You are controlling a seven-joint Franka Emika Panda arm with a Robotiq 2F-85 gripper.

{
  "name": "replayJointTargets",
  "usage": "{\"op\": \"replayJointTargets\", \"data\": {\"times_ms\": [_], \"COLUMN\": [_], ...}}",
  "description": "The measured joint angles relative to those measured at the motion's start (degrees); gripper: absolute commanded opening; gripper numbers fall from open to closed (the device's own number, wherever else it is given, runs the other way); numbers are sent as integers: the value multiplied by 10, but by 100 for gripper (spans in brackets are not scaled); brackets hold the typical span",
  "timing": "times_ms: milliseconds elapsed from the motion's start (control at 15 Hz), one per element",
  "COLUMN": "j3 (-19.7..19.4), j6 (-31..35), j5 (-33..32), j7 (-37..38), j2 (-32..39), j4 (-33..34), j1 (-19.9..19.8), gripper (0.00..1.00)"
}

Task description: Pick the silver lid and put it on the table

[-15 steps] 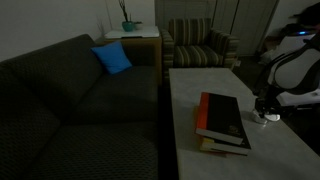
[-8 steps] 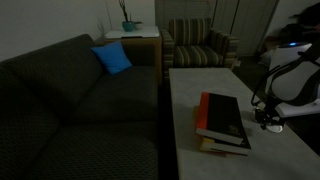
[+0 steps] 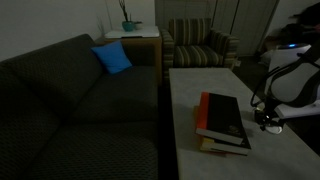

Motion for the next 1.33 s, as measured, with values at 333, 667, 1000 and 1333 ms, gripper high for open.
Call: {"op": "replayJointTargets", "data": {"times_ms": [333,667,1000,1333], "j3": [21,61,73,82], "j6": [-40,-134,-157,-157], "j5": [-1,-2,1,3], "j7": [-30,-84,-80,-70], "j2": [27,90,88,86], "j4": [50,151,146,140], "j1": [-5,-21,-31,-46], "gripper": [44,44,44,100]}}
